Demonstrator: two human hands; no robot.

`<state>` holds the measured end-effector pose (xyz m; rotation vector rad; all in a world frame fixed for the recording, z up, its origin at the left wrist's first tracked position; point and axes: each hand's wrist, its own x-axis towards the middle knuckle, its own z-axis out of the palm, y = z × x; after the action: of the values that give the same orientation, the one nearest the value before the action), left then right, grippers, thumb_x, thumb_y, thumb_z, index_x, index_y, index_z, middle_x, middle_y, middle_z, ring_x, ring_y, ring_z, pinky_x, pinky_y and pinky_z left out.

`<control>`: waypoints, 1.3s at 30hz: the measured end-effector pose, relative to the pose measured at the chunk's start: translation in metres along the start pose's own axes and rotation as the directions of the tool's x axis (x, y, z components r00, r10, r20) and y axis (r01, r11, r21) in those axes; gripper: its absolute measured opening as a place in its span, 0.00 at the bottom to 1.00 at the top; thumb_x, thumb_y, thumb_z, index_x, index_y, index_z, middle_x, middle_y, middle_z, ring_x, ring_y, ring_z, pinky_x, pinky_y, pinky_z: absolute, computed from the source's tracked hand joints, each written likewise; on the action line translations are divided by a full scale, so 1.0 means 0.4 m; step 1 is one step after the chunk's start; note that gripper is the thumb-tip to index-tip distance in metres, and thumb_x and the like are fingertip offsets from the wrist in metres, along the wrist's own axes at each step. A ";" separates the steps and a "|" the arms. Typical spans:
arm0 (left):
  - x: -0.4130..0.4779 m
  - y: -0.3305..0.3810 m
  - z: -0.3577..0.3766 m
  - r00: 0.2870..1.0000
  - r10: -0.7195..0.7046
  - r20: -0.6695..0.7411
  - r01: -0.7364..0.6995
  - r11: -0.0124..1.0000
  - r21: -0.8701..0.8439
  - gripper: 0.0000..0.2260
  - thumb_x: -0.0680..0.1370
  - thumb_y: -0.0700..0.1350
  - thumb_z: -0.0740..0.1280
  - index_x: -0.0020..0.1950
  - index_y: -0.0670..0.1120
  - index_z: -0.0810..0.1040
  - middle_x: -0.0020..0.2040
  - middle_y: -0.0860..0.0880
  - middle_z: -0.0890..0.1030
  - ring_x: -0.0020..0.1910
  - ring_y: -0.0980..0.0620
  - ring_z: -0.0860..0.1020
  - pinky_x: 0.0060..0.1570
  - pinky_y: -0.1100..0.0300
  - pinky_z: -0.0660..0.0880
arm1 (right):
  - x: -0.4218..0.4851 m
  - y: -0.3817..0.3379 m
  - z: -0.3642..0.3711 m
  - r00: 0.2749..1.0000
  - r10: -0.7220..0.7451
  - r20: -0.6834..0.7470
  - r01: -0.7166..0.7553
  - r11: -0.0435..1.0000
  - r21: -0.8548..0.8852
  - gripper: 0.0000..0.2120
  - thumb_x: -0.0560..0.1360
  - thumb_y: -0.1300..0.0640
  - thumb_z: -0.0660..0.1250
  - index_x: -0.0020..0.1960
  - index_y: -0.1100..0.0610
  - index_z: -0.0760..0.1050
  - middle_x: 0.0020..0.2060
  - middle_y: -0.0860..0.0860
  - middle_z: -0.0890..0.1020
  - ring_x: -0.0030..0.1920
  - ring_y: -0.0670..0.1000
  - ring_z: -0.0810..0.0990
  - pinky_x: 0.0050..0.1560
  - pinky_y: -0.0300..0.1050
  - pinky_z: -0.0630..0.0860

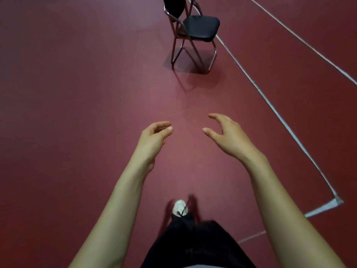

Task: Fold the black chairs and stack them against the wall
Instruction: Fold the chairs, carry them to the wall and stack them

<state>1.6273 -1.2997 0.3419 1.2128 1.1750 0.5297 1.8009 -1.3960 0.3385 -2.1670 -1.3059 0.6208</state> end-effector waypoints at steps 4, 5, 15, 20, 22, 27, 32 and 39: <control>0.295 0.161 0.005 0.999 0.015 0.050 -0.016 1.000 0.017 0.07 0.78 0.40 0.67 0.55 0.47 0.78 0.50 0.51 0.80 0.52 0.57 0.76 0.58 0.59 0.71 | 0.310 -0.046 -0.029 0.999 0.037 0.003 -0.037 0.999 0.028 0.24 0.78 0.50 0.65 0.72 0.56 0.66 0.70 0.52 0.70 0.70 0.50 0.66 0.66 0.36 0.58; 0.375 0.195 0.009 0.997 0.016 0.071 -0.018 1.000 0.019 0.07 0.78 0.40 0.67 0.55 0.48 0.78 0.49 0.52 0.80 0.51 0.58 0.76 0.58 0.59 0.71 | 0.394 -0.047 -0.032 0.999 0.045 0.003 -0.045 0.998 0.039 0.24 0.78 0.50 0.65 0.72 0.56 0.66 0.70 0.52 0.70 0.70 0.50 0.66 0.65 0.36 0.58; 1.225 0.545 0.054 0.992 -0.007 0.128 -0.001 0.998 0.063 0.08 0.79 0.39 0.66 0.56 0.48 0.78 0.47 0.54 0.79 0.51 0.57 0.76 0.55 0.61 0.71 | 1.289 -0.050 -0.075 0.994 0.111 -0.005 -0.110 0.991 0.083 0.26 0.78 0.50 0.65 0.73 0.55 0.64 0.71 0.52 0.68 0.71 0.51 0.65 0.66 0.37 0.59; 1.568 0.717 0.043 0.991 -0.017 0.133 0.010 0.998 0.057 0.08 0.79 0.39 0.66 0.56 0.48 0.78 0.47 0.55 0.79 0.50 0.60 0.76 0.54 0.62 0.71 | 1.671 -0.095 -0.122 0.992 0.124 -0.002 -0.123 0.990 0.073 0.26 0.77 0.50 0.66 0.72 0.55 0.65 0.70 0.53 0.69 0.70 0.51 0.66 0.65 0.37 0.60; 1.713 0.775 0.034 0.987 -0.014 0.160 0.003 0.998 0.069 0.08 0.79 0.39 0.66 0.56 0.49 0.78 0.47 0.55 0.80 0.51 0.59 0.76 0.55 0.61 0.71 | 1.830 -0.109 -0.127 0.992 0.127 0.002 -0.127 0.990 0.066 0.26 0.77 0.50 0.66 0.72 0.56 0.66 0.70 0.53 0.69 0.70 0.51 0.67 0.65 0.36 0.60; 2.115 0.916 0.006 0.980 -0.019 0.200 0.004 0.997 0.078 0.07 0.78 0.40 0.66 0.53 0.50 0.79 0.46 0.55 0.80 0.48 0.59 0.77 0.58 0.58 0.71 | 2.238 -0.127 -0.115 0.982 0.185 -0.038 -0.183 0.981 0.060 0.26 0.76 0.50 0.67 0.72 0.56 0.66 0.69 0.53 0.70 0.69 0.52 0.69 0.67 0.41 0.63; 2.497 1.104 0.016 0.943 0.038 0.331 -0.089 0.986 0.140 0.09 0.79 0.38 0.66 0.58 0.45 0.79 0.47 0.54 0.80 0.45 0.63 0.77 0.46 0.73 0.73 | 2.587 -0.163 -0.150 0.946 0.300 -0.125 -0.288 0.952 0.107 0.27 0.76 0.50 0.67 0.72 0.56 0.65 0.70 0.53 0.70 0.69 0.52 0.68 0.65 0.38 0.61; 2.973 1.368 0.143 0.821 0.092 0.564 -0.309 0.901 0.304 0.12 0.78 0.39 0.67 0.62 0.43 0.78 0.53 0.49 0.80 0.50 0.59 0.77 0.46 0.73 0.70 | 3.002 -0.123 -0.233 0.849 0.472 -0.235 -0.433 0.879 0.201 0.30 0.77 0.49 0.66 0.75 0.56 0.61 0.73 0.51 0.65 0.73 0.50 0.62 0.68 0.39 0.58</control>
<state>2.2500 -0.1469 0.3527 1.7072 0.6726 0.0832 2.3398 -0.3185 0.3055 -2.3522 -0.5796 0.5371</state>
